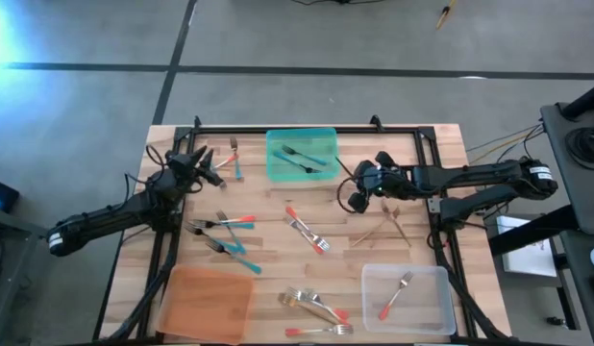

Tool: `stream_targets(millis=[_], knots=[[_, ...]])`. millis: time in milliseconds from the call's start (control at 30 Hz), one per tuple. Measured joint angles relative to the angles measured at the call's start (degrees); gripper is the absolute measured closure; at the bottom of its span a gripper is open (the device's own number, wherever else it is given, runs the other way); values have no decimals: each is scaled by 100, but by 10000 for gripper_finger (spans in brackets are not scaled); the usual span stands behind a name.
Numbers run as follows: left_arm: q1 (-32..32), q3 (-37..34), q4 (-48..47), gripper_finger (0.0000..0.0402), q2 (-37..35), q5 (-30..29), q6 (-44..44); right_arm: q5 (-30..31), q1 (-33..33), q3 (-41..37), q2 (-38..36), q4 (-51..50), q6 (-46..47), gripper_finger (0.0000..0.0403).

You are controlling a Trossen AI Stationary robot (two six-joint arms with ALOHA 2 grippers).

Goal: Sort silverware by color (type)
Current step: Put the gold fork into the orange bin

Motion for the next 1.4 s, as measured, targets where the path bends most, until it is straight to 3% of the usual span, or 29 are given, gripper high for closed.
stream_targets(millis=[333, 533, 1100, 1267, 1400], knots=[[0, -1, 0, 304, 0, 0, -1, -924, 2, 4, -36, 1226, -1226, 390], [0, 0, 0, 304, 0, 0, 1, -1078, 2, 4, -34, 1337, -1724, 390], [17, 0, 177, 304, 7, -7, 204, -1100, 2, 4, -29, 1351, -1794, 390], [17, 0, 187, 304, 25, -2, -725, -1093, 0, 4, -29, 1415, -1652, 390], [21, 1, 219, 304, 35, -2, -901, -1076, 0, 4, -29, 1426, -1603, 390]])
